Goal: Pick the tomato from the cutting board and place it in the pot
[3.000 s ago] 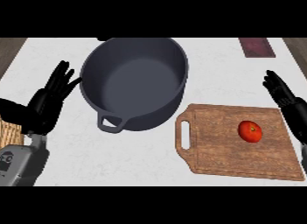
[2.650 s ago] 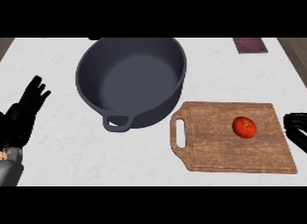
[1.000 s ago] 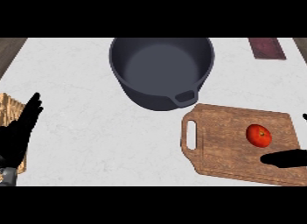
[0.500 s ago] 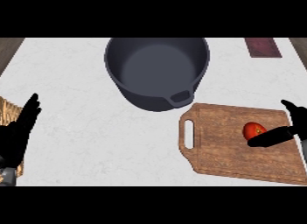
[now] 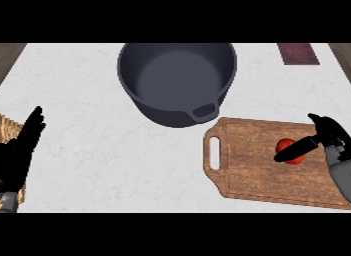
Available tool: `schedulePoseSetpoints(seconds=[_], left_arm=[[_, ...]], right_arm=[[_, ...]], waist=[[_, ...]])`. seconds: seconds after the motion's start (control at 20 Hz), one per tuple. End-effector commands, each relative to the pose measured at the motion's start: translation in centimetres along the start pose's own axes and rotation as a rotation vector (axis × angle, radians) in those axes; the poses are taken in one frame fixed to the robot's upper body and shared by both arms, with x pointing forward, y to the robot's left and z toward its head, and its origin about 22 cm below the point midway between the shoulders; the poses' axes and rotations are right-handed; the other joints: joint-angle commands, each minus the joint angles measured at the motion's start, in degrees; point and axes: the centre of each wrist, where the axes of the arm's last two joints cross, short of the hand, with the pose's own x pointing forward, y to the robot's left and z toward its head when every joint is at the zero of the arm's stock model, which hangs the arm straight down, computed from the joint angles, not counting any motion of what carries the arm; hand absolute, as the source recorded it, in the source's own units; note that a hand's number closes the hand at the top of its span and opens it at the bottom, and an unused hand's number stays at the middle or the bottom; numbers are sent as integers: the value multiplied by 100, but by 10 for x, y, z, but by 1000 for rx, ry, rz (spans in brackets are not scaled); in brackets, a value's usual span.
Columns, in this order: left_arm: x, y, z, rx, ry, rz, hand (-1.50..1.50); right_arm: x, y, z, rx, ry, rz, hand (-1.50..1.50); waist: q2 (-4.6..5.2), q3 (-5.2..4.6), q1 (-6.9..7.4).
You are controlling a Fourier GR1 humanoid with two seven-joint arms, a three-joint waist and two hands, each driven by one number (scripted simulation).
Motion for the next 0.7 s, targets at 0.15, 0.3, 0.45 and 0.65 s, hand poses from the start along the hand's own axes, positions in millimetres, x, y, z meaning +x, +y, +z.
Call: schedulePoseSetpoints(seconds=[0.15, 0.3, 0.45, 0.65], left_arm=[[-7, -6, 13, 0, -14, -7, 0], [-1, 9, 8, -1, 8, -1, 0], [4, 2, 1, 17, 12, 5, 0], [-2, -1, -4, 5, 5, 8, 0]], right_arm=[[21, 2, -8, 36, 176, 39, -150], [6, 25, -25, 38, 182, 24, -150], [25, 23, -16, 35, 185, 37, -150], [11, 35, -28, 49, 193, 47, -150]], waist=[[-7, 1, -6], [-7, 2, -33], [-8, 1, -50], [-6, 1, -66]])
